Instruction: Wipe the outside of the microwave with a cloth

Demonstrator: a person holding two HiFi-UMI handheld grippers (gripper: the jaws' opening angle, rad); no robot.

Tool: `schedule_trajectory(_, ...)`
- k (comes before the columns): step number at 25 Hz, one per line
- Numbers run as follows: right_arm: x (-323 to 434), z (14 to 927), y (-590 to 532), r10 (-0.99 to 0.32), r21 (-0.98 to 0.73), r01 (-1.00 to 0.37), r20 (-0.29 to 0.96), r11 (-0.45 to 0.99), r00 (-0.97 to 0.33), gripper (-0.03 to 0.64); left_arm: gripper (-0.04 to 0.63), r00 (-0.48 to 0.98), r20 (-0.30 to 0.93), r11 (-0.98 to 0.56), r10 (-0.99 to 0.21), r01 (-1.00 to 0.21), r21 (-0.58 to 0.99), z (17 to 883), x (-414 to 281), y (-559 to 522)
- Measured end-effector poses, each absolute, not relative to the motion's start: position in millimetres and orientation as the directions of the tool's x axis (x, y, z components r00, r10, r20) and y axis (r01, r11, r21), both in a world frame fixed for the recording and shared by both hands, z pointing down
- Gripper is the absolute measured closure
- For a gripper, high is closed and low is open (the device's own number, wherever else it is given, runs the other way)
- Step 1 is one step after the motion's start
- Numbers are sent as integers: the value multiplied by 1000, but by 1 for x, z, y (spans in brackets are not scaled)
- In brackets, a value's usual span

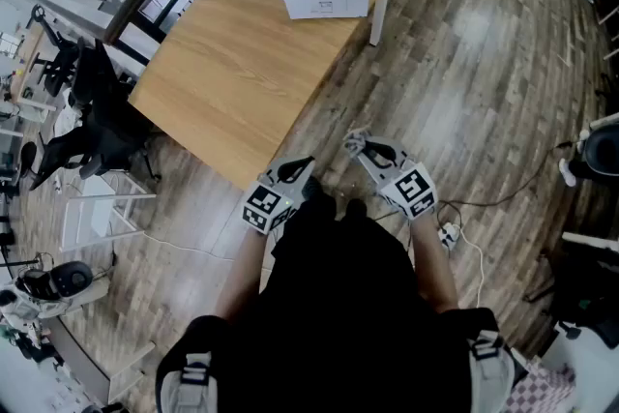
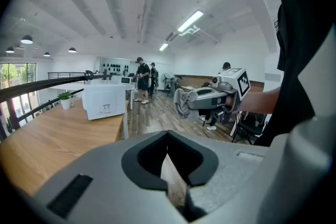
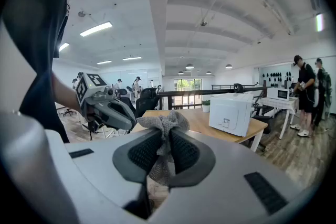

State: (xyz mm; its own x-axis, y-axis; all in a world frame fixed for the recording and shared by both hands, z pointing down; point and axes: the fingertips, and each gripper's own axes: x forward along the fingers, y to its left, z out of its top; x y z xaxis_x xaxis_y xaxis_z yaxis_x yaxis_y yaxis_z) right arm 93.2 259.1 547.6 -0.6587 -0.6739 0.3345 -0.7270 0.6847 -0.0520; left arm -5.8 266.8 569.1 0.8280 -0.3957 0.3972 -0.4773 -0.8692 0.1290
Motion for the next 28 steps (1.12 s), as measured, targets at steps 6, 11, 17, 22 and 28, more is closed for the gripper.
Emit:
schedule_trajectory(6,100,553,270,-670,-37,-726,354,687,-652,575,592,823,373,-857,-429,-501,121,560,-11,274)
schedule_trajectory(11,94,555,284,-637,-19,-690,368,723,-678,575,592,806,371,-834,-461,-537,129,562,-22,282)
schedule_trajectory(17,95,558,287,-626,-27,-682,373,731,-685,575,592,804,352,-826,-479,-549,128,555,-18,286)
schedule_trajectory(22,98,551,285,-619,13,-663,372,748,-691,575,592,806,349,-831,-477,-543,118,549,-12,287)
schedule_trajectory(28,112,556,287,-619,8,-667,381,745,-687,575,592,803,352,-832,-482,-545,105,548,-1,285)
